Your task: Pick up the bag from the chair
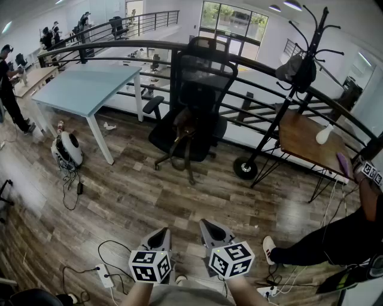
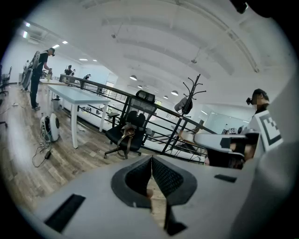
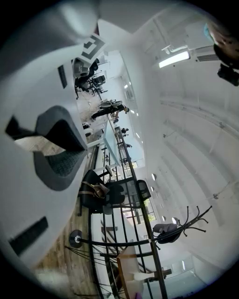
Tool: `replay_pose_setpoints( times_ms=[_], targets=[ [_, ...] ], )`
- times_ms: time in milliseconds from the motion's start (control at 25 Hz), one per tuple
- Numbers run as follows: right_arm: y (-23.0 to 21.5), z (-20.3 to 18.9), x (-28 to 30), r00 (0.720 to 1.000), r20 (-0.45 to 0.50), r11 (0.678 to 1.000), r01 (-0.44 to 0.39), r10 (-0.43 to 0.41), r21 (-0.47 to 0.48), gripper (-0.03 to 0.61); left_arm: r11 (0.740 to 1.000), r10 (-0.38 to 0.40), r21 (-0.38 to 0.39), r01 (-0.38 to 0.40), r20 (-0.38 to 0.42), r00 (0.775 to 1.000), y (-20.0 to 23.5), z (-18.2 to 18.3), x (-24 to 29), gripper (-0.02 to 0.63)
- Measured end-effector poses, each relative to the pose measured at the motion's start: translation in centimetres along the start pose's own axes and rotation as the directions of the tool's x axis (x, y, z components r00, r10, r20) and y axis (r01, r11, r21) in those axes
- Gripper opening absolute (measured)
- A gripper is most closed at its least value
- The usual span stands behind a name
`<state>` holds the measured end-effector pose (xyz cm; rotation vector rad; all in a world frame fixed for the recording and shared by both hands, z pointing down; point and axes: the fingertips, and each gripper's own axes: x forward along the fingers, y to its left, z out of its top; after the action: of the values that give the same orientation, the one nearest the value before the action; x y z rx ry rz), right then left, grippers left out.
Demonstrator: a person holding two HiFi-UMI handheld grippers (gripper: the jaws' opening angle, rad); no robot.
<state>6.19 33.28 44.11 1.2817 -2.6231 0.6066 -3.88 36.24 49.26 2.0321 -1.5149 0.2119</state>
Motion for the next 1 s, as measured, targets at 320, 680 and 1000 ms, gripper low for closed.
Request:
replay_pose_setpoints(
  times_ms=[320, 680, 1000],
  targets=[
    [1.6, -0.9, -6.0, 1.0, 0.028, 1.0, -0.001, 0.002, -0.012, 0.0, 0.999, 0.016, 0.028, -0.018, 0.041, 0.999, -3.7, -0.9, -3.3, 0.003],
    [3.1, -2.2, -7.2, 0.997, 0.018, 0.994, -0.072, 0.071, 0.077, 0.0, 1.0, 0.011, 0.015, -0.011, 0.038, 0.999, -4.7, -2.1, -5.4, 0.003],
    [2.8, -3.3, -4.6, 0.997, -0.056, 0.996, -0.054, 0.058, 0.071, 0.0, 1.0, 0.022, 0.005, -0.023, 0.018, 1.0, -2.8, -1.9, -3.9, 0.003]
  ],
)
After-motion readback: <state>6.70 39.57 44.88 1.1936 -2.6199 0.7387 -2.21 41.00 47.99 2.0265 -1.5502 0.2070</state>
